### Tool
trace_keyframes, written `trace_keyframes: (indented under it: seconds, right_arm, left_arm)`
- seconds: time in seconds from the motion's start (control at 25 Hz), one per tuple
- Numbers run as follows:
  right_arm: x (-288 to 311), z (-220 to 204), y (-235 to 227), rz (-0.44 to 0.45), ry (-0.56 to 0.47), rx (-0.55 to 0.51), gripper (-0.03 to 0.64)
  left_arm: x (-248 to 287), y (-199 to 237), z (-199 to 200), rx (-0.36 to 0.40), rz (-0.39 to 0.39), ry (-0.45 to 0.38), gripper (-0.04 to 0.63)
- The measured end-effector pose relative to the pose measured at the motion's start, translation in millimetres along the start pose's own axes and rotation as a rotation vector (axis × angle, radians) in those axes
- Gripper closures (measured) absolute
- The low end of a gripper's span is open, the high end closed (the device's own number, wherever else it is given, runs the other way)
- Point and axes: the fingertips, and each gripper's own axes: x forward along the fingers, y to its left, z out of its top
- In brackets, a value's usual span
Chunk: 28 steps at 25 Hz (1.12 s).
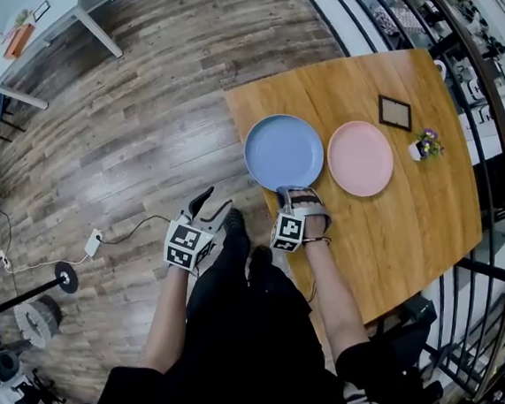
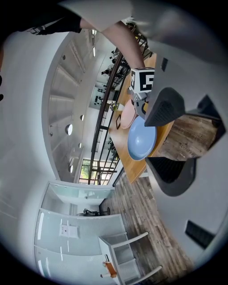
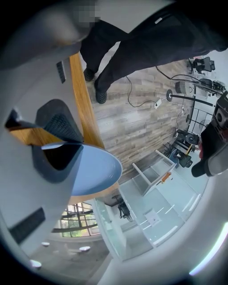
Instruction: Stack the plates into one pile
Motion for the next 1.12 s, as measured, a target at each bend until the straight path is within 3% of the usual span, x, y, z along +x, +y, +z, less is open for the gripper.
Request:
trace_keyframes:
  seconds: [0.52, 0.72, 1.12]
  right_arm:
    - [9.9, -0.5, -42.3, -0.033, 0.026, 0.016, 0.583]
    - [12.1, -1.0, -53.7, -0.048, 0.041, 0.027, 0.584]
    - [17.6, -8.0, -76.5, -0.083, 0.067, 0.034, 0.583]
  left_arm:
    - [19.4, 23.8, 27.5, 0.031, -0.047, -0.006, 0.374]
    - [27.1, 32.0, 31.6, 0.012, -0.070, -0.008, 0.374]
    - [44.8, 44.0, 50.5, 0.066, -0.113, 0.005, 0.374]
